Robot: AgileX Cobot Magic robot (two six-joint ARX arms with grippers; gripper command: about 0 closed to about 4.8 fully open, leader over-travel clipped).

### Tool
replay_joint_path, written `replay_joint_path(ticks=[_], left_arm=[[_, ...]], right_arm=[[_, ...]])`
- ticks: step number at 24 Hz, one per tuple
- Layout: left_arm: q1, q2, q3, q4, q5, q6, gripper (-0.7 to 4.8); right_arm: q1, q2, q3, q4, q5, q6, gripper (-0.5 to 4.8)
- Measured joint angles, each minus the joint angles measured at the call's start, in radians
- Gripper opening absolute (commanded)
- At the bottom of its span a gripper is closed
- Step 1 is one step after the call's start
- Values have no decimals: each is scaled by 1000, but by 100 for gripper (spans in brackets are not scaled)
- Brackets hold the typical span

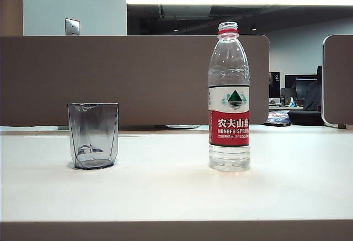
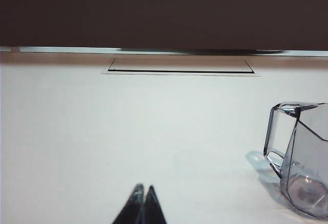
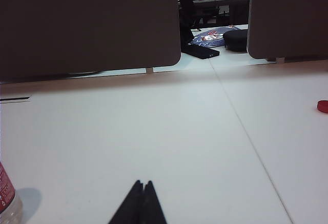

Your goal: Pick up the mineral water bottle on the table and pour water into the mug until it's half full.

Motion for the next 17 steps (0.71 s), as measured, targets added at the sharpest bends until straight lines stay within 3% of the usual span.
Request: replay_joint_path(ticks=[12, 14, 16, 17], left_arm=[[-25, 0, 0, 0, -1, 0, -5], [-94, 3, 0, 1, -3, 0, -5], [-188, 34, 0, 1, -2, 0, -5], [-237, 58, 0, 0, -1, 0, -5]], right_arm=[[0, 0, 0, 0, -1, 9, -5], [0, 0, 0, 13, -16, 77, -4], [0, 0, 0, 48, -87, 171, -4], [1, 0, 0, 67, -170, 220, -4]])
